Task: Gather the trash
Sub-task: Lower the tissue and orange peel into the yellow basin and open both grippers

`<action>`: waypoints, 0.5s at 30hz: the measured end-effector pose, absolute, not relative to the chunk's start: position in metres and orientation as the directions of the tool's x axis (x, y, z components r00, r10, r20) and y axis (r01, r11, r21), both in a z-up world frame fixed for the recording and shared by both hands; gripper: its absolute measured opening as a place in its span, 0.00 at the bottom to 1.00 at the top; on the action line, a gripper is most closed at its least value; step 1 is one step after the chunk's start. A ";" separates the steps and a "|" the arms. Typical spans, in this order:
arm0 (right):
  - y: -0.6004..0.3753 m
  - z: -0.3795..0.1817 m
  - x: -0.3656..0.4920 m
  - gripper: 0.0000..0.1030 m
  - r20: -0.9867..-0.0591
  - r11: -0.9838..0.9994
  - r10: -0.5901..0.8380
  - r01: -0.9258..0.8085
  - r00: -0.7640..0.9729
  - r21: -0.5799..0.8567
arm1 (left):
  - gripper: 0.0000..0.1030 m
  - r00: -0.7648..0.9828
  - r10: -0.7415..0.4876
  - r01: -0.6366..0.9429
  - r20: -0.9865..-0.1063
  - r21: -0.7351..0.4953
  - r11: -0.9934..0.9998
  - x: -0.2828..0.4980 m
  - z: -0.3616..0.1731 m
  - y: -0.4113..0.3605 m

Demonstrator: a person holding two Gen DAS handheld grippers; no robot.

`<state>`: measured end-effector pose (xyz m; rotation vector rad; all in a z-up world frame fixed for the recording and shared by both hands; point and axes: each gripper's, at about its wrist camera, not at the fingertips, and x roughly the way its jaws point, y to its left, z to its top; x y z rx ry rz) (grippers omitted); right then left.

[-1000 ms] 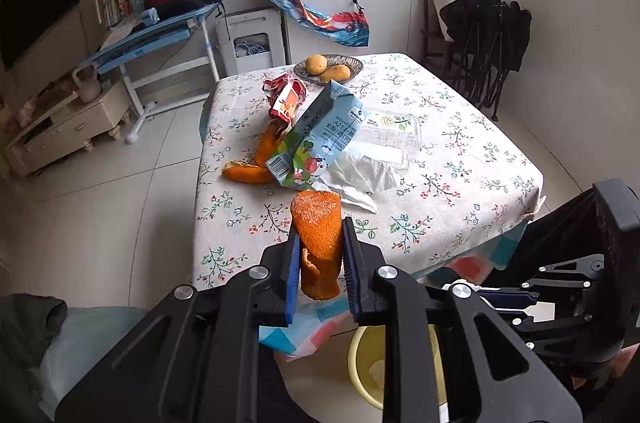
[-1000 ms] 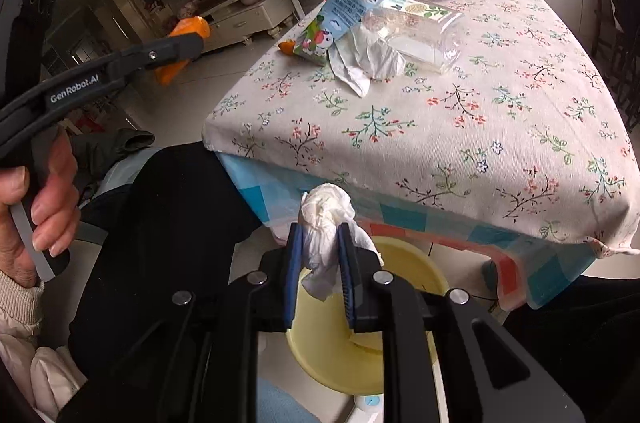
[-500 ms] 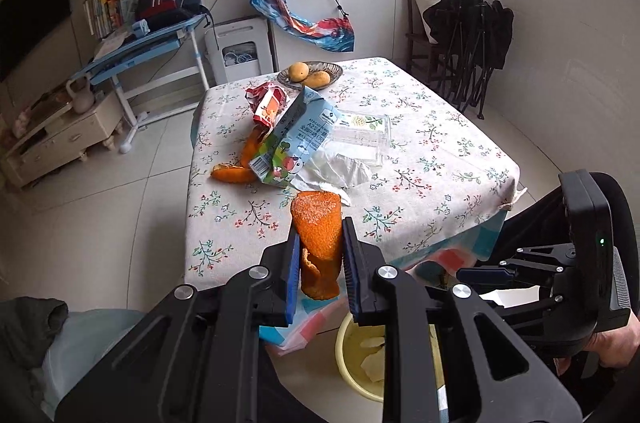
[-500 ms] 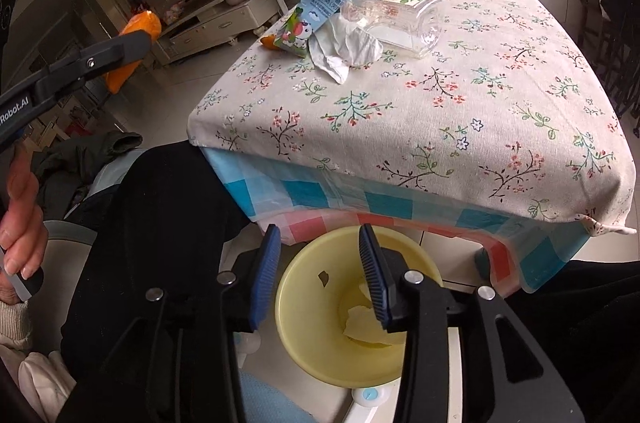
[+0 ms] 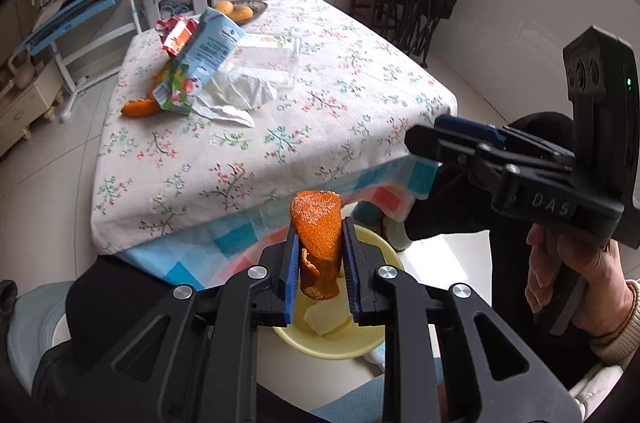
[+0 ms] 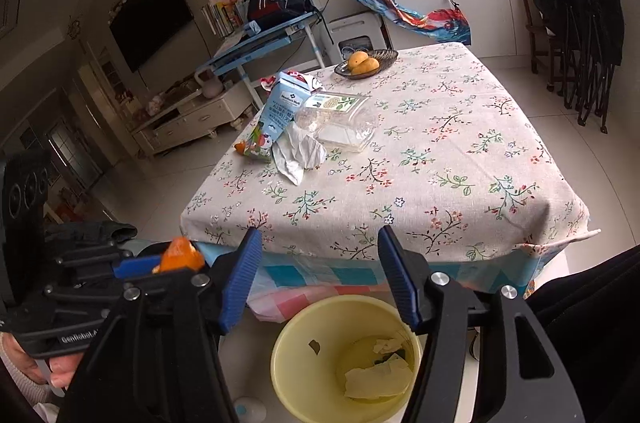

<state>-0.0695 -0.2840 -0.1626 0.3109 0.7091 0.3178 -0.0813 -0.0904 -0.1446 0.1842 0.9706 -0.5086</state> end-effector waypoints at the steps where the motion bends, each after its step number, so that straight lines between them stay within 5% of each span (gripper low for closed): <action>1: -0.286 -0.162 -0.070 0.58 -0.579 0.907 0.384 -0.174 0.720 0.385 | 0.20 0.436 -0.333 0.503 -0.836 -0.081 0.861 -0.083 -0.150 -0.094; 8: -0.292 -0.164 -0.068 0.59 -0.571 0.904 0.375 -0.152 0.730 0.400 | 0.42 0.441 -0.319 0.516 -0.839 -0.054 0.855 -0.089 -0.153 -0.100; 15: -0.288 -0.163 -0.070 0.59 -0.567 0.912 0.366 -0.162 0.738 0.377 | 0.52 0.589 -0.249 0.457 -0.768 0.063 0.887 -0.090 -0.130 -0.092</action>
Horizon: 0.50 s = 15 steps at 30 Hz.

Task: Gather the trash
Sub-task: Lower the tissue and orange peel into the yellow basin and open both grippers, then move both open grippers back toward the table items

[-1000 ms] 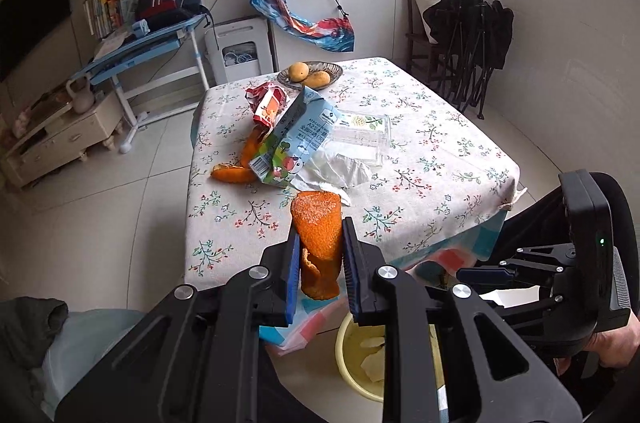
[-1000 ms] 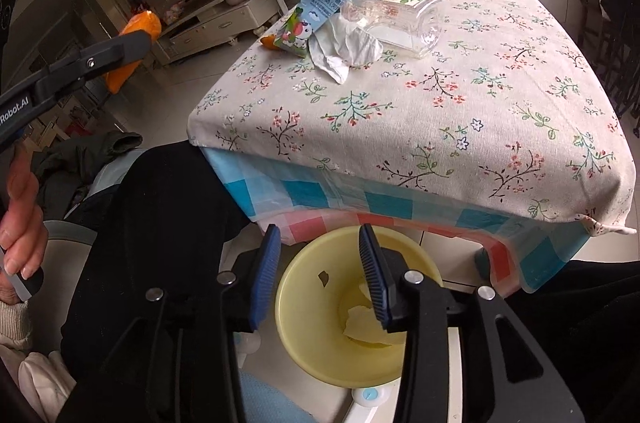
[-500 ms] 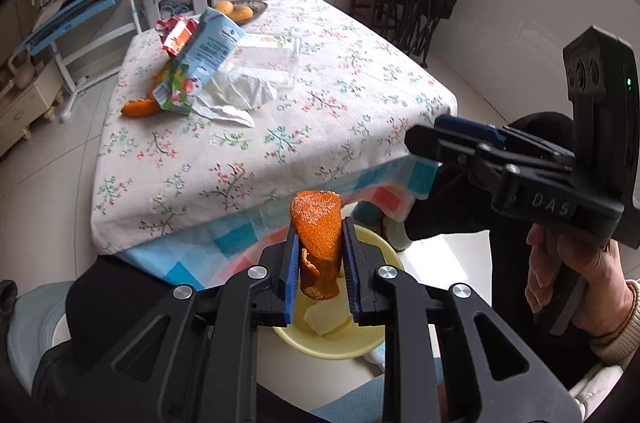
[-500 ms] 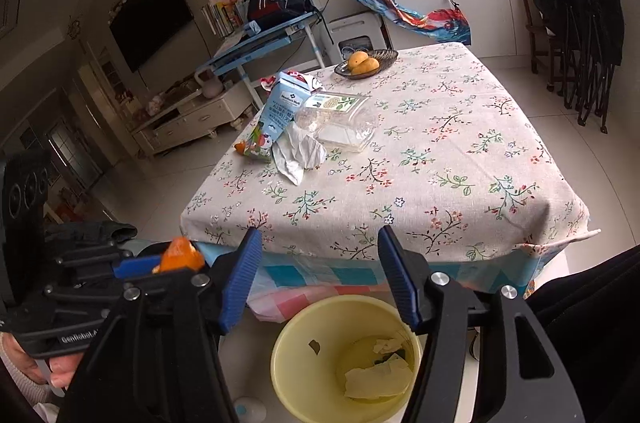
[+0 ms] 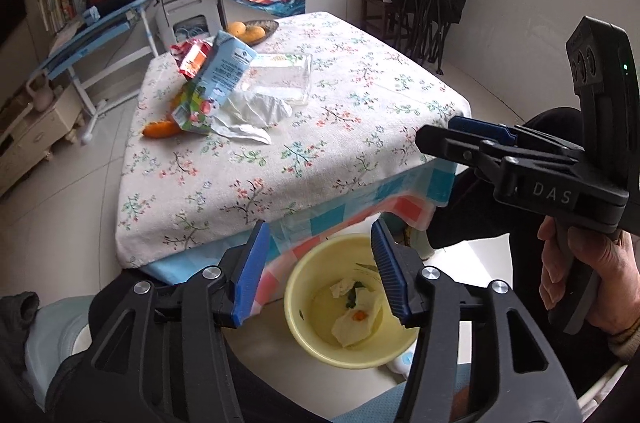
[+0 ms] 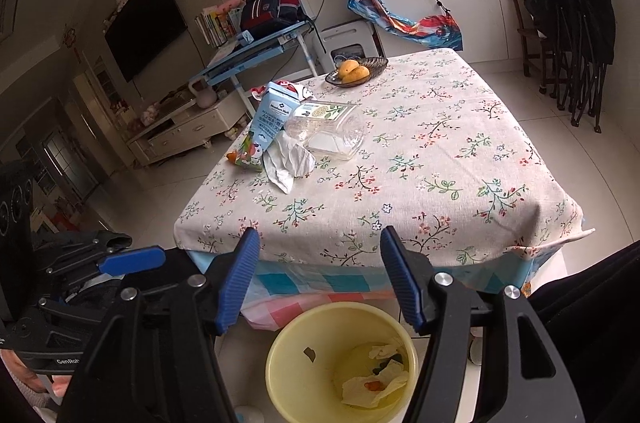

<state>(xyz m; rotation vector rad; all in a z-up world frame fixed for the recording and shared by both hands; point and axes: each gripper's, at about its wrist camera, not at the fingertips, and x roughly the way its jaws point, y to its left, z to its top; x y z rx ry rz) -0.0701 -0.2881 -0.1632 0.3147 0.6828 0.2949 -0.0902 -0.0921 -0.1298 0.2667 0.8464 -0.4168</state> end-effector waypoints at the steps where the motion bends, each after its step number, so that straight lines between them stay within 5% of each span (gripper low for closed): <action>1: -0.288 -0.163 -0.070 0.59 -0.567 0.913 0.365 -0.163 0.739 0.375 | 0.54 0.615 -0.238 0.449 -0.752 0.086 0.889 -0.092 -0.126 -0.092; 15: -0.283 -0.163 -0.071 0.61 -0.571 0.920 0.359 -0.176 0.739 0.351 | 0.60 0.746 -0.187 0.374 -0.639 0.169 0.912 -0.098 -0.099 -0.085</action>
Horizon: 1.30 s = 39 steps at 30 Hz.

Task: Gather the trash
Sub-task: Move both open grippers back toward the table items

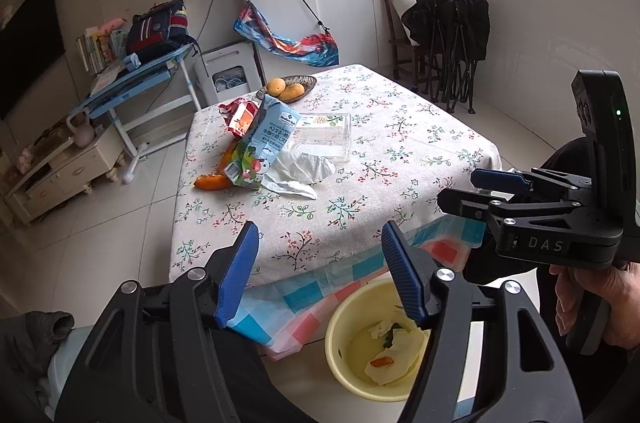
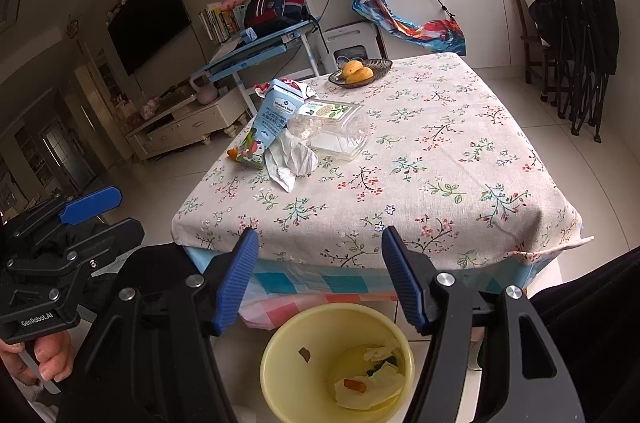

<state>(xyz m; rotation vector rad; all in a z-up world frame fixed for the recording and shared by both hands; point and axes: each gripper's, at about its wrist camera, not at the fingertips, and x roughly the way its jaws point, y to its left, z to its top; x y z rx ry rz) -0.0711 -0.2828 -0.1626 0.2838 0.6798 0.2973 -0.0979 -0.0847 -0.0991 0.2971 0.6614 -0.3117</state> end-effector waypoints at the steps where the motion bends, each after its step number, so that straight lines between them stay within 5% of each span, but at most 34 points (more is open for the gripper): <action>1: -0.283 -0.163 -0.071 0.61 -0.571 0.920 0.359 -0.176 0.739 0.350 | 0.60 0.749 -0.184 0.370 -0.636 0.172 0.913 -0.098 -0.099 -0.085; 23: -0.279 -0.159 -0.069 0.62 -0.565 0.916 0.373 -0.194 0.736 0.352 | 0.60 0.780 -0.167 0.347 -0.603 0.194 0.918 -0.102 -0.092 -0.078; 31: -0.270 -0.132 -0.041 0.70 -0.552 0.907 0.422 -0.333 0.719 0.259 | 0.62 0.786 -0.159 0.322 -0.597 0.176 0.930 -0.071 -0.092 -0.053; 39: -0.266 -0.135 0.031 0.72 -0.636 0.870 0.459 -0.460 0.620 0.178 | 0.62 0.776 -0.176 0.332 -0.606 0.155 0.931 -0.002 -0.102 -0.038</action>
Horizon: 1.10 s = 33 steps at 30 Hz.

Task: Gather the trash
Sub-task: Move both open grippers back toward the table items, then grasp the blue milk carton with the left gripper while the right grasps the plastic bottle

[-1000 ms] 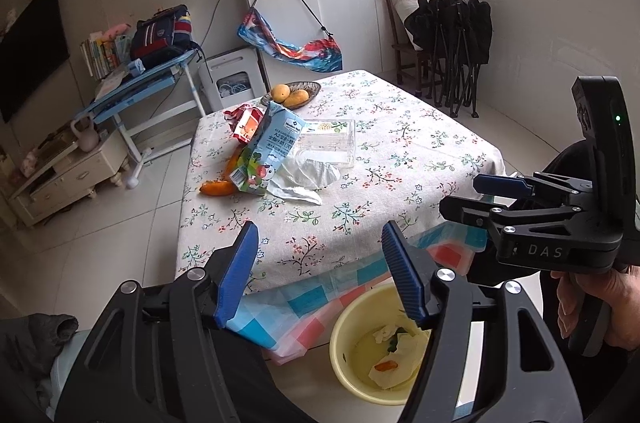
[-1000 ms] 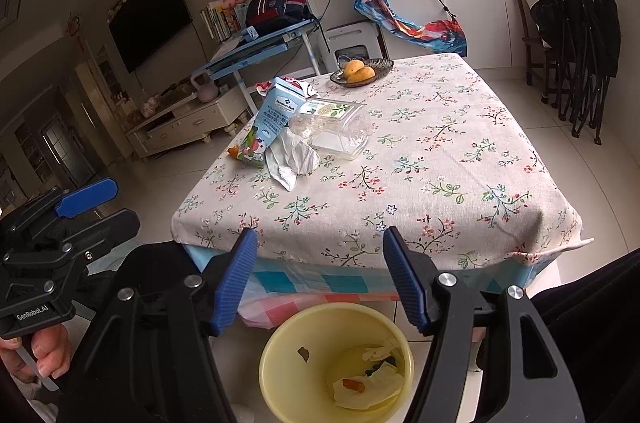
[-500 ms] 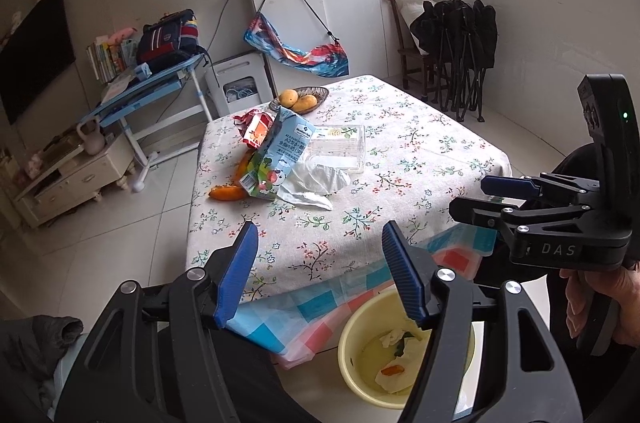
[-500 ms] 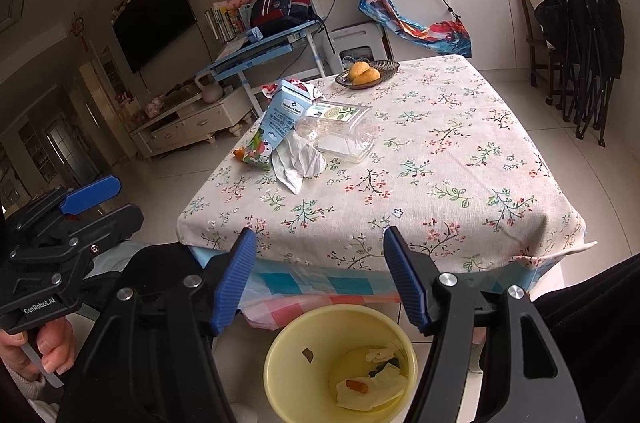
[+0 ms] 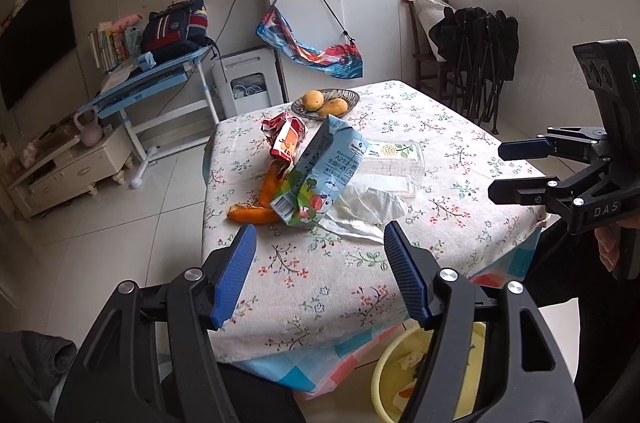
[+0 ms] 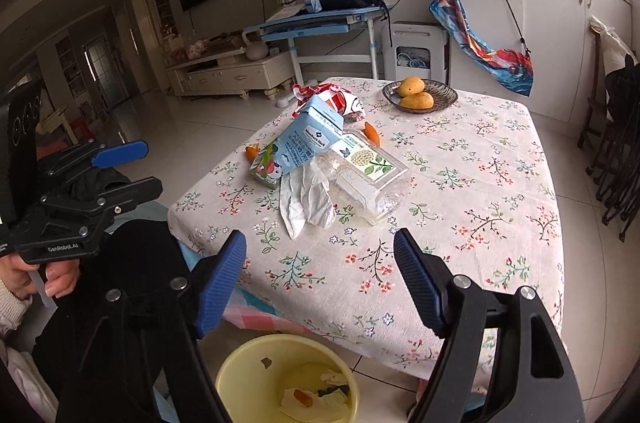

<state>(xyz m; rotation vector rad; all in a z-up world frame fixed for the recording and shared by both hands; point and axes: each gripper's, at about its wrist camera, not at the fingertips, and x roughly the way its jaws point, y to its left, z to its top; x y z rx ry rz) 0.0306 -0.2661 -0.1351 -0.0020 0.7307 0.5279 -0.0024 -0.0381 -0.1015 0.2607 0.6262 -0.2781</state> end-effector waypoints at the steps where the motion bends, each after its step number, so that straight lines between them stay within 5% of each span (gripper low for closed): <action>1: -0.264 -0.137 0.039 0.72 -0.651 0.867 0.454 -0.470 0.609 0.165 | 0.63 0.772 -0.177 0.340 -0.611 0.162 0.926 0.008 -0.104 -0.039; 24: -0.231 -0.198 0.149 0.70 -0.818 0.849 0.329 -0.528 0.472 0.037 | 0.63 0.697 -0.171 0.474 -0.696 0.269 0.838 0.161 -0.177 -0.086; 27: -0.232 -0.200 0.152 0.63 -0.825 0.848 0.345 -0.525 0.447 0.070 | 0.51 0.688 -0.209 0.442 -0.695 0.174 0.880 0.173 -0.171 -0.073; 29: -0.235 -0.199 0.152 0.62 -0.824 0.851 0.357 -0.518 0.439 0.093 | 0.34 0.668 -0.226 0.415 -0.709 0.103 0.904 0.182 -0.169 -0.063; 33: -0.249 -0.198 0.152 0.62 -0.815 0.861 0.408 -0.470 0.412 0.193 | 0.31 0.640 -0.278 0.379 -0.717 -0.021 0.925 0.188 -0.167 -0.041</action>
